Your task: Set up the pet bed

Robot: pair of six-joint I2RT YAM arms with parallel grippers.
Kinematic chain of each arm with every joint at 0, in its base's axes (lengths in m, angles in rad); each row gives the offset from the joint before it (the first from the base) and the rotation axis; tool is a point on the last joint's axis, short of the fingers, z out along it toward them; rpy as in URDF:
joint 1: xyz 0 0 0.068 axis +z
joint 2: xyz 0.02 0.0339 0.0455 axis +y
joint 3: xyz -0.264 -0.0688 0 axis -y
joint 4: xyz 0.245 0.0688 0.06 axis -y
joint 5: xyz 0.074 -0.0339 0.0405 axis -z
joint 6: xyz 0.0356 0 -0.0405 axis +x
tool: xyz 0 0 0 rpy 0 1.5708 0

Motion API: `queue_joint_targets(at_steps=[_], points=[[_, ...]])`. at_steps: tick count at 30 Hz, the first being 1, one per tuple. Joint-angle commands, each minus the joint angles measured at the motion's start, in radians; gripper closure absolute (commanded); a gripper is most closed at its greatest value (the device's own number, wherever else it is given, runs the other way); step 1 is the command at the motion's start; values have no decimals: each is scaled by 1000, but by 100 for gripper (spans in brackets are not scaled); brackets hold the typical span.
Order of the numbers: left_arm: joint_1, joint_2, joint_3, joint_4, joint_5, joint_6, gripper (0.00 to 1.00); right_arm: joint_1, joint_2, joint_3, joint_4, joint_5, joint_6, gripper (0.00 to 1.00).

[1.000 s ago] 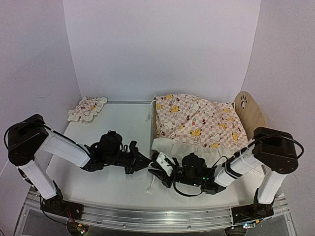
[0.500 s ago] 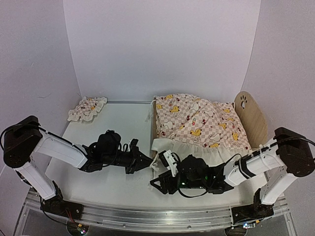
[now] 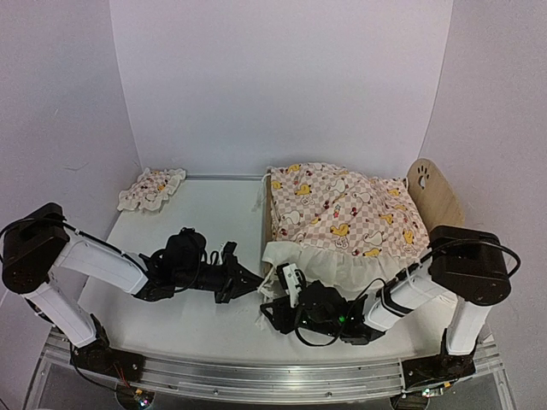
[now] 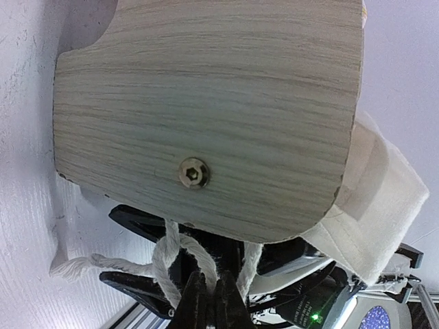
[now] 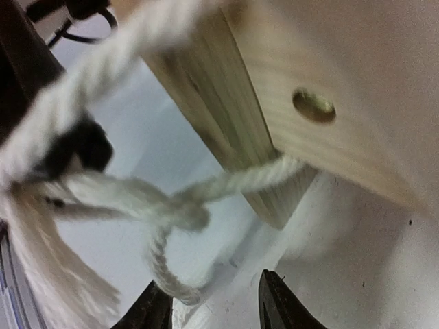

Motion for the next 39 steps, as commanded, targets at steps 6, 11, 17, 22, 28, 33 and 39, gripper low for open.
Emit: queue_joint_targets(at_steps=[6, 11, 17, 22, 28, 33, 39], points=[[-6, -65, -2, 63, -13, 38, 100, 9, 7, 5, 227, 35, -47, 99], [-38, -121, 0, 63, -102, 97, 100, 9, -71, -110, 211, 59, -13, 100], [-153, -191, 136, -167, -420, 428, 100, 9, -108, -181, 178, 71, 17, 100], [-165, -205, 277, -242, -590, 702, 100, 9, -106, -109, 50, 123, -3, 100], [-175, -233, 448, -347, -919, 963, 100, 10, -55, 30, -160, 283, -18, 100], [-175, -239, 562, -348, -958, 1075, 100, 9, -14, 70, -303, 348, 51, 100], [-175, -313, 522, -349, -888, 1051, 100, 9, 13, 84, -394, 340, 99, 100]])
